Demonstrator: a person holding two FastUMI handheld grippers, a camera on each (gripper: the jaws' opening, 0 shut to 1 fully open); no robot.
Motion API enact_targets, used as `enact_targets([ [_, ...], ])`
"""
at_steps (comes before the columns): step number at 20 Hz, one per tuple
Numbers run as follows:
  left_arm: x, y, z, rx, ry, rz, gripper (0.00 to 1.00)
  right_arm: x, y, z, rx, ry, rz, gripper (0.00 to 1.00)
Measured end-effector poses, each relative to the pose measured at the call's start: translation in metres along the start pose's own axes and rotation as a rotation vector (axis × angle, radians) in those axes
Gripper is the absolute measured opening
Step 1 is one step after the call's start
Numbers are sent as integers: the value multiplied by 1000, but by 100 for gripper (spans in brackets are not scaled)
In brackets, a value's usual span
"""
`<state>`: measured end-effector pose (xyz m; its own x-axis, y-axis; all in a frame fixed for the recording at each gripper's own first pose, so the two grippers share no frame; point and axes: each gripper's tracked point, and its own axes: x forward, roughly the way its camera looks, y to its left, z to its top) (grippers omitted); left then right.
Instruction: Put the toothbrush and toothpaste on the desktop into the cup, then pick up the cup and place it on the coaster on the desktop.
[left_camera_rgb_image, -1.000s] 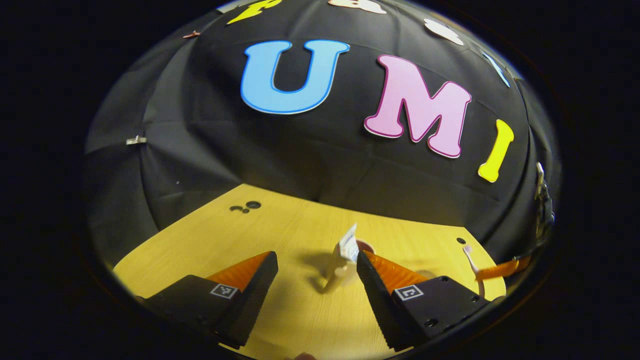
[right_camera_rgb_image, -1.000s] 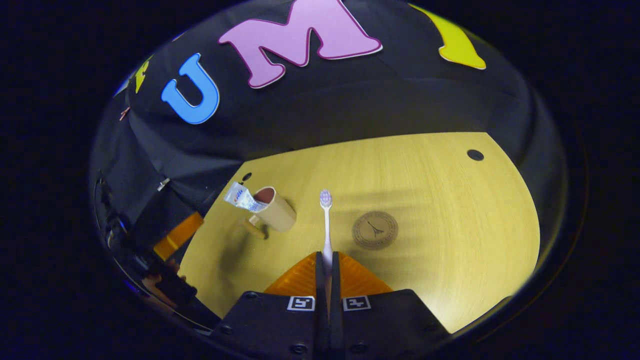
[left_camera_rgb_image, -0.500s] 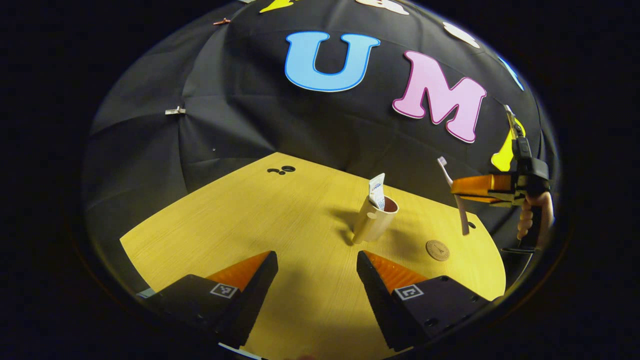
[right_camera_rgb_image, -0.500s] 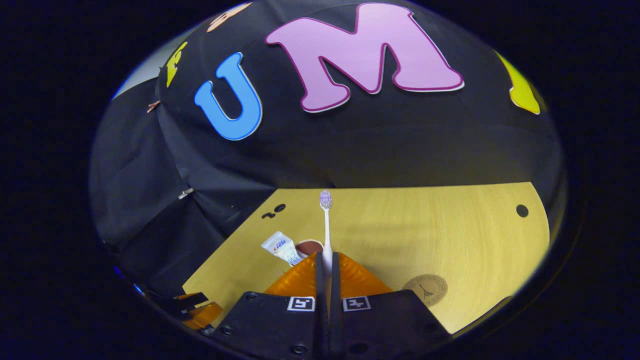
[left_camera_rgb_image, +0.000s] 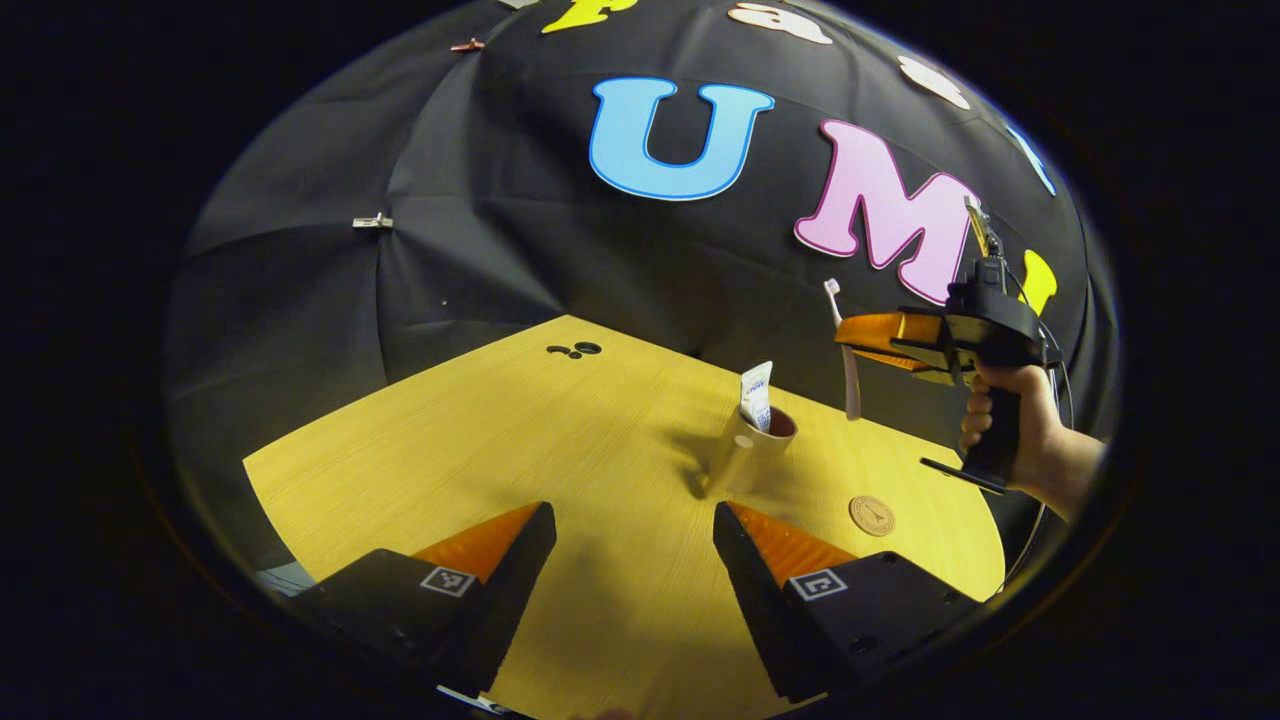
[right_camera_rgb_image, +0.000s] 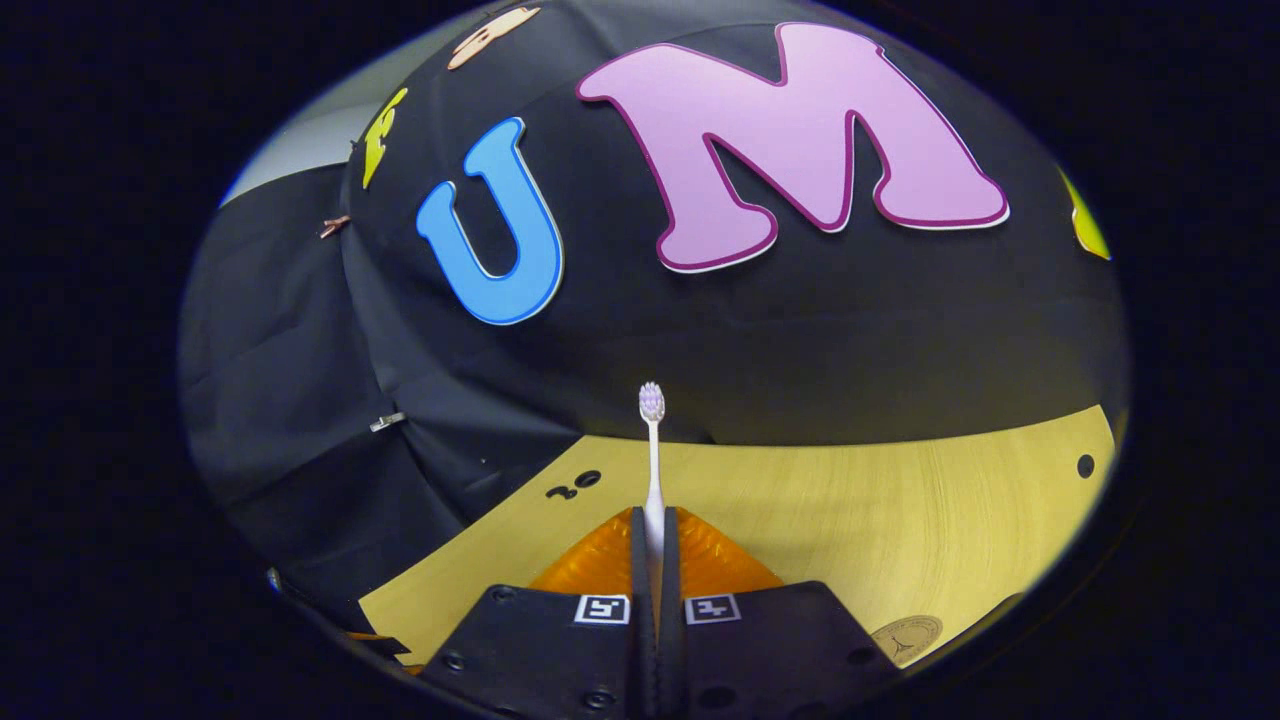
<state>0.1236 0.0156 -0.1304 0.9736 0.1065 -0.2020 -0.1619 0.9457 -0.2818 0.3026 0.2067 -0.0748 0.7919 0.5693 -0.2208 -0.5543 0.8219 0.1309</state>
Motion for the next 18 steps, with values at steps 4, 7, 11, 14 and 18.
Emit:
enact_targets([
  [4,6,8,-6,-13,0,5,98,23,4,-11,-20,-24,25,5],
  [7,14,10,-8,-31,-5,7,98,40,2,-20,-35,-43,40,6],
  [11,25,11,-12,-41,-16,10,98,58,-7,-36,-34,-61,30,5],
  [14,31,11,-20,-50,-6,13,98,64,-14,-46,-70,-80,20,5],
  [18,33,12,-29,-44,12,19,98,65,-17,-62,-160,-100,33,6],
])
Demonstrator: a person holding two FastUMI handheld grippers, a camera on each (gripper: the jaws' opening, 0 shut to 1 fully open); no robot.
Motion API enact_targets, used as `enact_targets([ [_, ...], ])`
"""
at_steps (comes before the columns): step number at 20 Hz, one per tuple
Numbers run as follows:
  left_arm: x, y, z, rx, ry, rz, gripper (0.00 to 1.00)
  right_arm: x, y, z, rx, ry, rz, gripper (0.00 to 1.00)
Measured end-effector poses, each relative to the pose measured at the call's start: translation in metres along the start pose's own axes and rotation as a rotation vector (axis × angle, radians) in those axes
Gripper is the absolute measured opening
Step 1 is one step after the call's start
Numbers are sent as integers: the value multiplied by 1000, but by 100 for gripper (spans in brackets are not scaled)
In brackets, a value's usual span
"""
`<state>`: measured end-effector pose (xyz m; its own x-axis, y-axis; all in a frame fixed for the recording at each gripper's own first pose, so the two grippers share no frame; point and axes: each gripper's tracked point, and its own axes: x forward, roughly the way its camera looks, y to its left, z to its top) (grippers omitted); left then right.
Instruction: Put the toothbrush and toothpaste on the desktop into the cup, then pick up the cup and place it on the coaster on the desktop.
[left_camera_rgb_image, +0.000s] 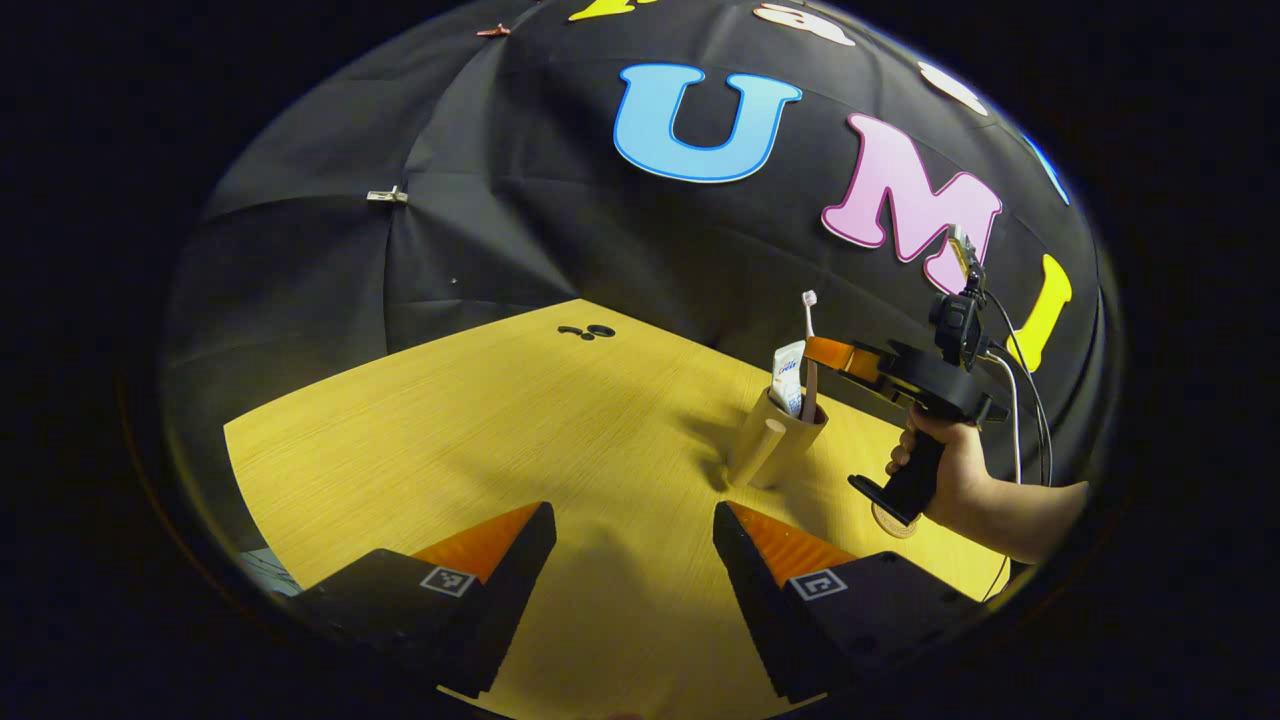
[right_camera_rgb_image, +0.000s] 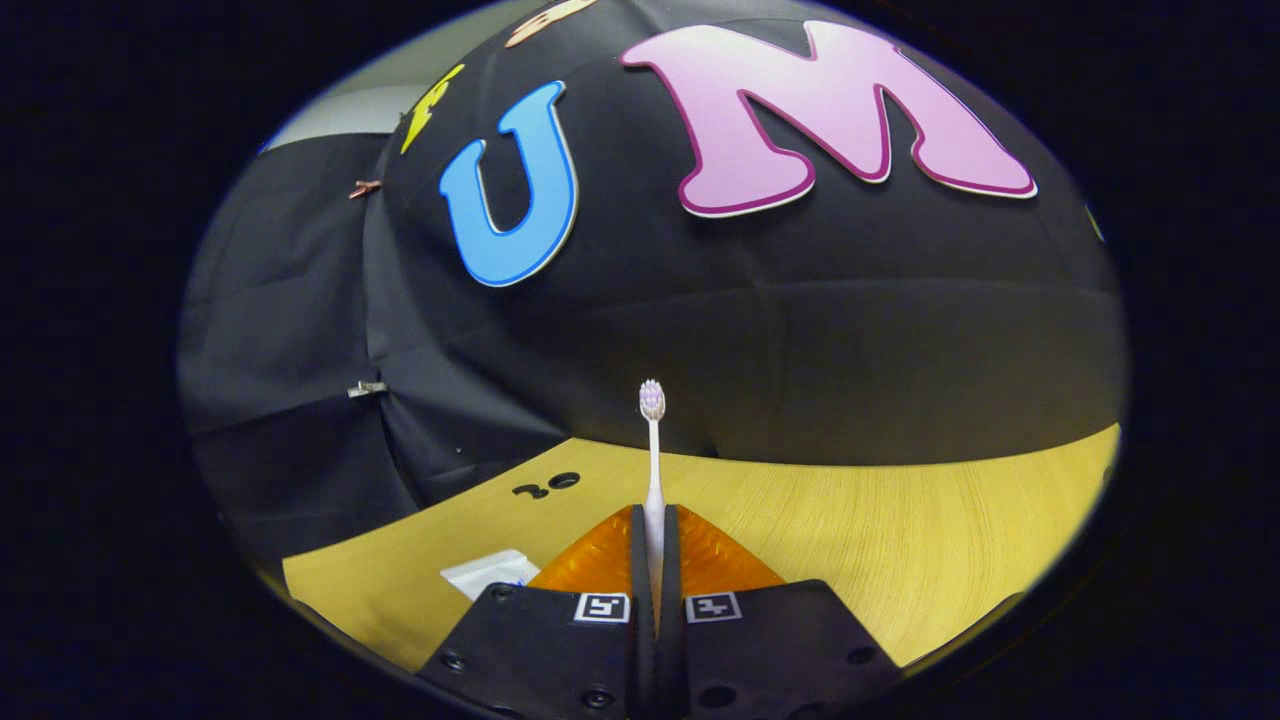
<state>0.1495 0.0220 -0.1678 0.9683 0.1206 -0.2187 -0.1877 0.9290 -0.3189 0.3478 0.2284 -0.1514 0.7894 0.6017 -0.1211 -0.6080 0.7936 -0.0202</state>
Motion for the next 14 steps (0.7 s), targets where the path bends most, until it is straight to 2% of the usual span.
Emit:
enact_targets([
  [5,5,-7,-3,23,14,-8,98,-16,1,-25,-33,17,2,12],
  [7,9,-15,-1,41,19,-23,98,-29,-5,-26,-33,24,-13,27],
  [10,13,-33,3,76,37,-74,98,-57,-25,-16,-19,14,-55,88],
  [11,16,-40,5,93,45,-95,98,-64,-35,-15,-12,23,-72,78],
  [12,19,-47,6,110,56,-117,98,-76,-44,-13,-7,32,-94,98],
  [14,26,-59,8,140,88,-169,98,-96,-68,-10,-5,50,-144,98],
])
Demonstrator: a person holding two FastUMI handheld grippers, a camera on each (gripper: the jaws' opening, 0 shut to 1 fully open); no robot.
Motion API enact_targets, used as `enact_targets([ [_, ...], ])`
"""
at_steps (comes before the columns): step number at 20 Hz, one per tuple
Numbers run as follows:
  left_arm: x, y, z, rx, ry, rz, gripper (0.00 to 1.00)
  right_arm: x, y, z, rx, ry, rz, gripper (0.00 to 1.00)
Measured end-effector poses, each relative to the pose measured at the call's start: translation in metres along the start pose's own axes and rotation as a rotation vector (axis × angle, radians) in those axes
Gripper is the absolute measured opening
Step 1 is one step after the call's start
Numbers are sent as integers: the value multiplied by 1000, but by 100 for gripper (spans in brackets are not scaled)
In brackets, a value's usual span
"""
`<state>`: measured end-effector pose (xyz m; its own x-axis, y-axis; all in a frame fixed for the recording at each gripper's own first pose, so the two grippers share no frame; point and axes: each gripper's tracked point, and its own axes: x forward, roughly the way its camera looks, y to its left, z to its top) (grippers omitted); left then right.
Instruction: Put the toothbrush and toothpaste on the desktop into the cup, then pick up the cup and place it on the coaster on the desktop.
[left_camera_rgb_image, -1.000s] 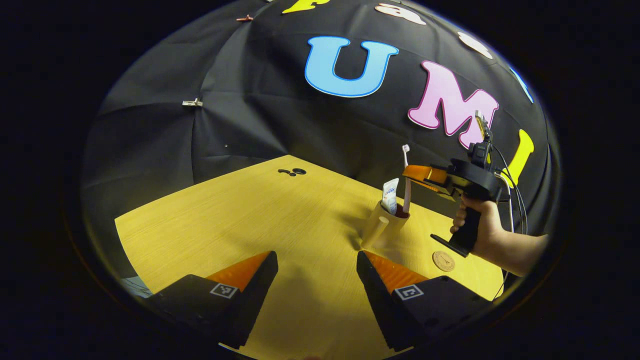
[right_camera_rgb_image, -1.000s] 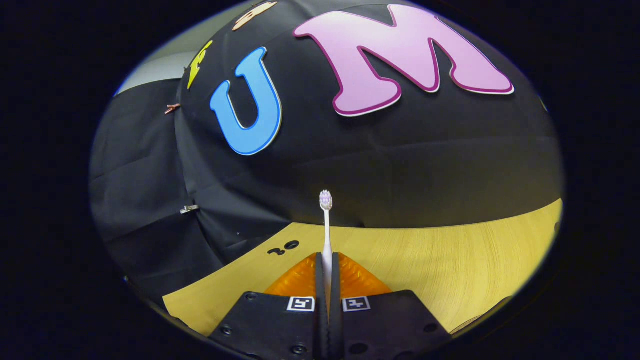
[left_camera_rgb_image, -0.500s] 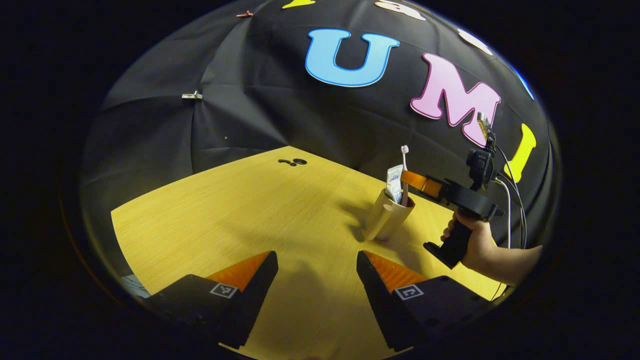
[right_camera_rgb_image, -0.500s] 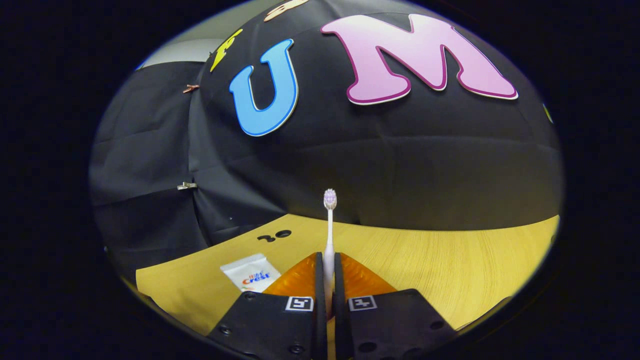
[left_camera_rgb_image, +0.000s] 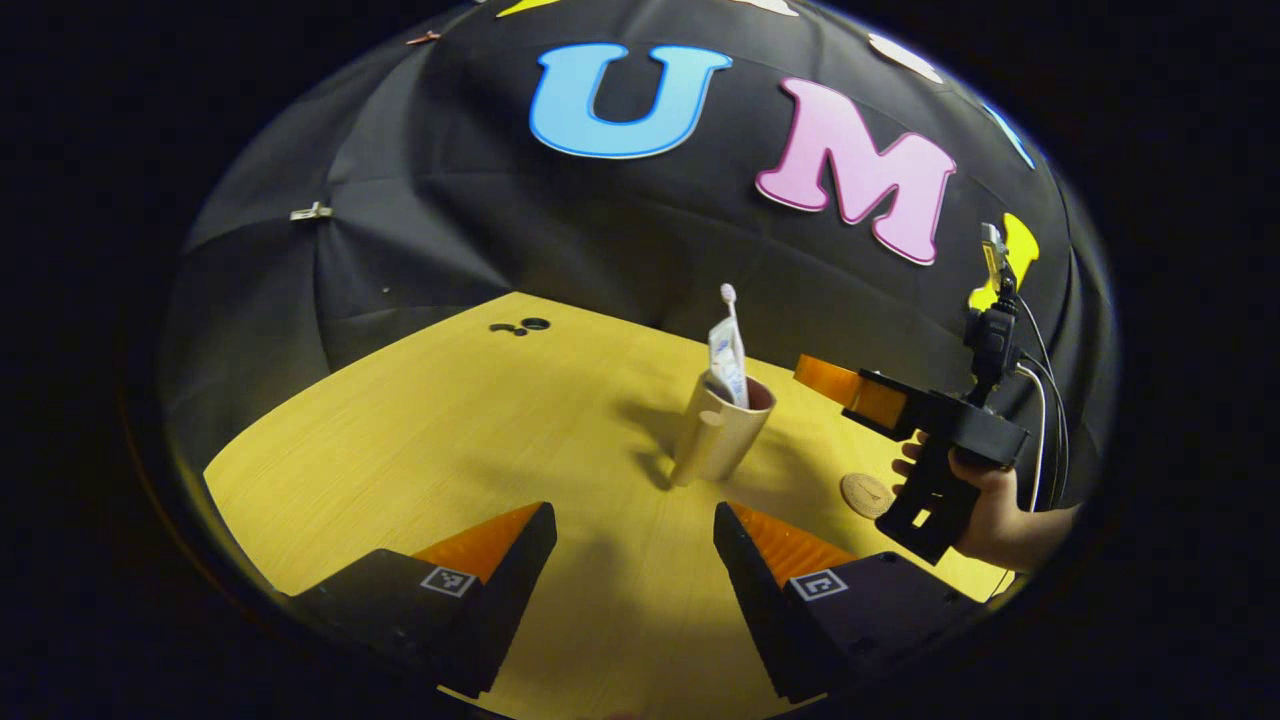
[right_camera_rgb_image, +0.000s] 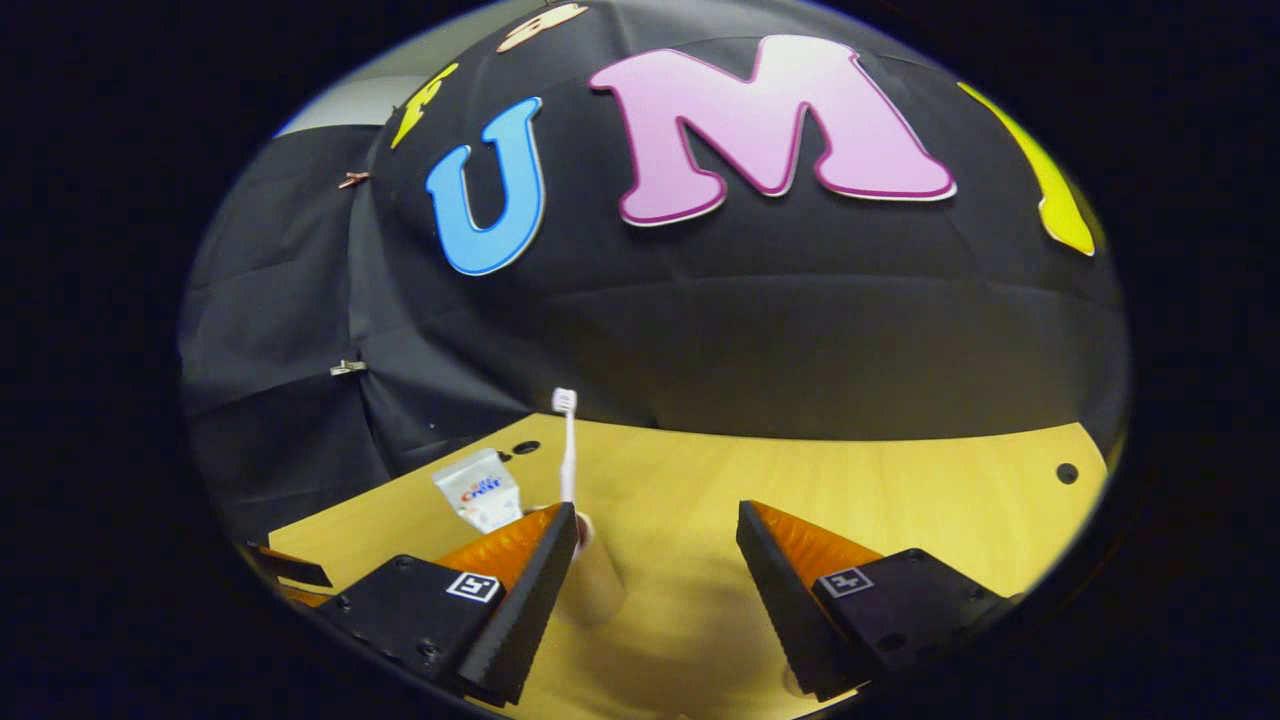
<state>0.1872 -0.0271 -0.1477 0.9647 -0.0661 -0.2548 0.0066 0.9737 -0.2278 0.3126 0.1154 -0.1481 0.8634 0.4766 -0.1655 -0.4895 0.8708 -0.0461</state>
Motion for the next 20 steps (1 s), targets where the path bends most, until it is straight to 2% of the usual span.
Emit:
enact_targets([
  [2,10,-7,5,41,30,-41,100,-18,-25,3,13,14,-47,98],
  [6,30,-19,14,112,94,-118,98,-55,-75,-1,21,44,-136,98],
  [10,54,-21,18,153,167,-152,98,-96,-121,-13,34,86,-227,98],
  [13,73,-30,12,176,263,-198,98,-127,-151,-24,59,113,-290,98],
  [20,119,-42,6,251,420,-183,98,-186,-194,-61,104,189,-387,98],
])
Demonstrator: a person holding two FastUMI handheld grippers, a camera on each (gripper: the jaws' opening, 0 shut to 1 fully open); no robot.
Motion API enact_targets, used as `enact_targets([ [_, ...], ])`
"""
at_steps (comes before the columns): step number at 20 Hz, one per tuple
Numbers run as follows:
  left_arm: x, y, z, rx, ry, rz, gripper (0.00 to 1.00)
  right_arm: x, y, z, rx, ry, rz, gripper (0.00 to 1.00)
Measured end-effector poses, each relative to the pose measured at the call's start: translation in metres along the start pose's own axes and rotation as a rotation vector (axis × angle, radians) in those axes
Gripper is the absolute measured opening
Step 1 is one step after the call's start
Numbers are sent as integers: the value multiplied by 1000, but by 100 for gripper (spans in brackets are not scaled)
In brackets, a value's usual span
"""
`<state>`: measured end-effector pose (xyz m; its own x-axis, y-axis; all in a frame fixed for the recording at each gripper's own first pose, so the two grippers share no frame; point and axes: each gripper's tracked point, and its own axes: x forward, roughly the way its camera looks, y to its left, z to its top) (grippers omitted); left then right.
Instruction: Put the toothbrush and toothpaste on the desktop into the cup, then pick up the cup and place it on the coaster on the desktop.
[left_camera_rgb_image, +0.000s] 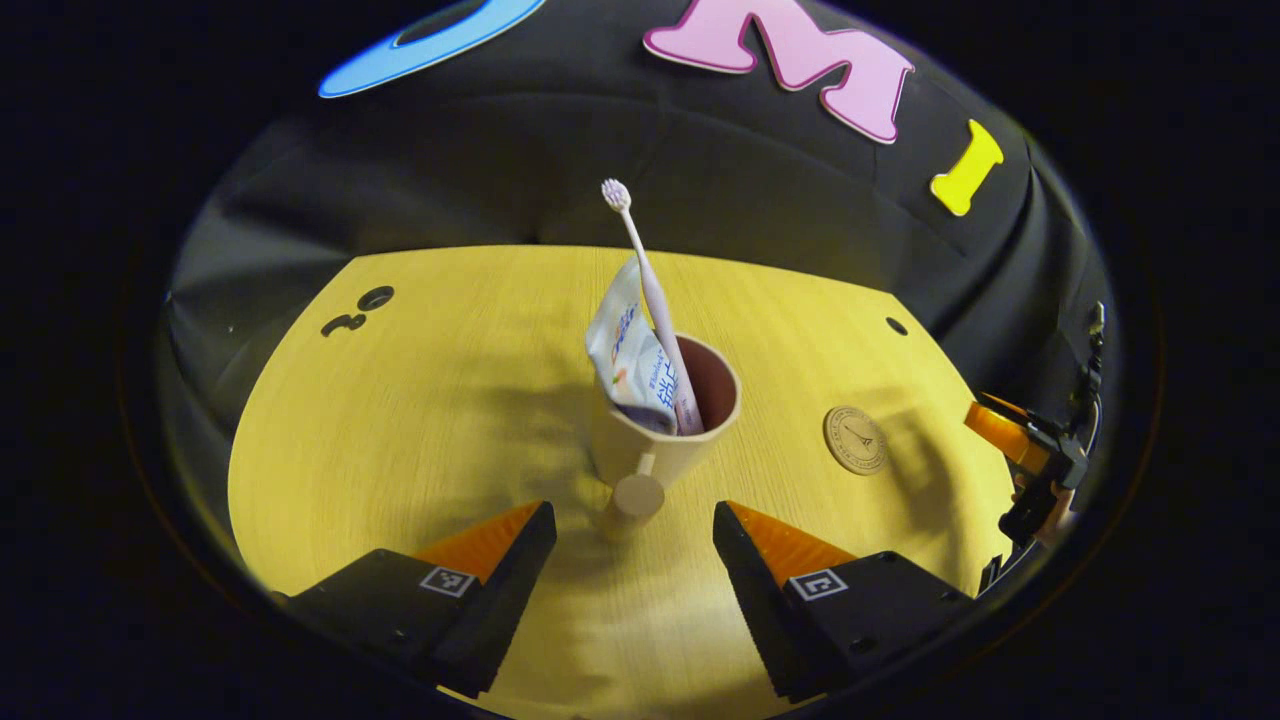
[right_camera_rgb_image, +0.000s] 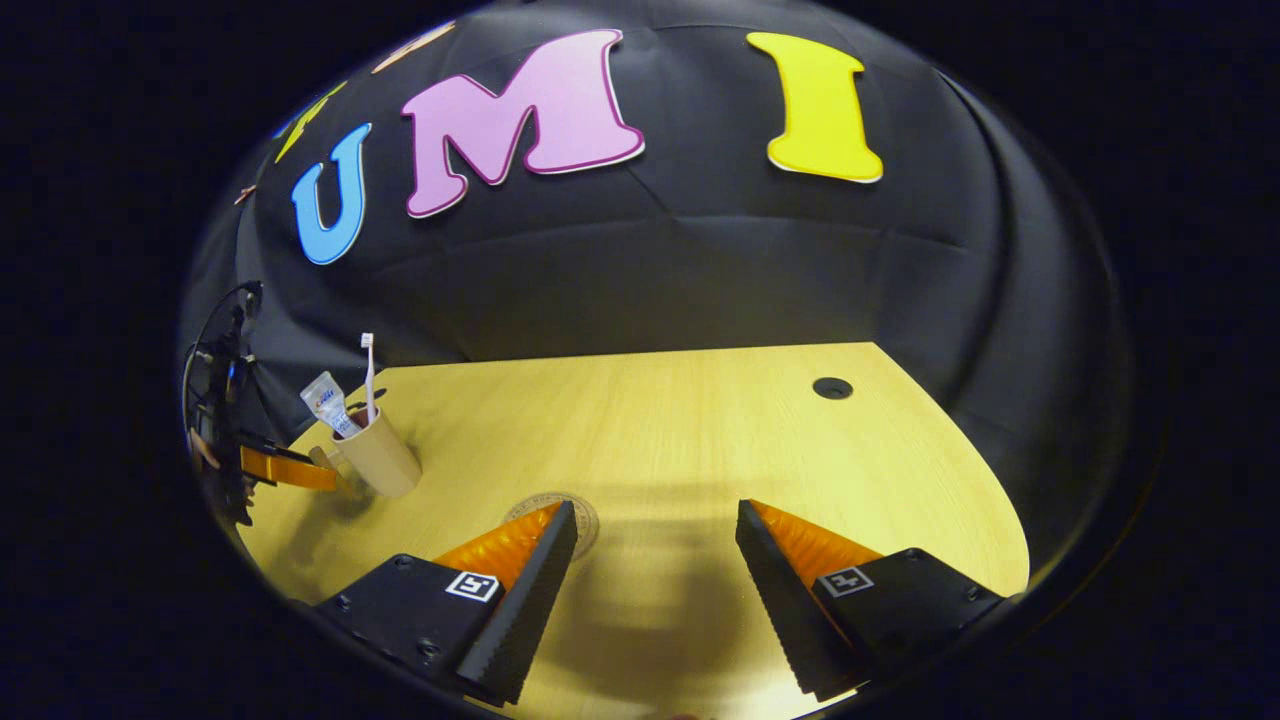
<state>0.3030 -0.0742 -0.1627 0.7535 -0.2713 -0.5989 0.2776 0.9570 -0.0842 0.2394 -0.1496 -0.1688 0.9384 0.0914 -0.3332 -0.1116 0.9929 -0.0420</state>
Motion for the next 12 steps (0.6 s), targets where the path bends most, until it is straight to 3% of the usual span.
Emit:
enact_targets([
  [8,35,8,-4,153,231,50,94,-59,-70,-35,115,63,-129,98],
  [10,39,4,-7,163,277,41,88,-70,-75,-40,215,83,-155,98],
  [11,41,1,-8,157,291,34,77,-70,-73,-42,255,85,-157,98],
  [12,41,0,-7,154,297,36,73,-74,-75,-44,268,85,-166,98],
])
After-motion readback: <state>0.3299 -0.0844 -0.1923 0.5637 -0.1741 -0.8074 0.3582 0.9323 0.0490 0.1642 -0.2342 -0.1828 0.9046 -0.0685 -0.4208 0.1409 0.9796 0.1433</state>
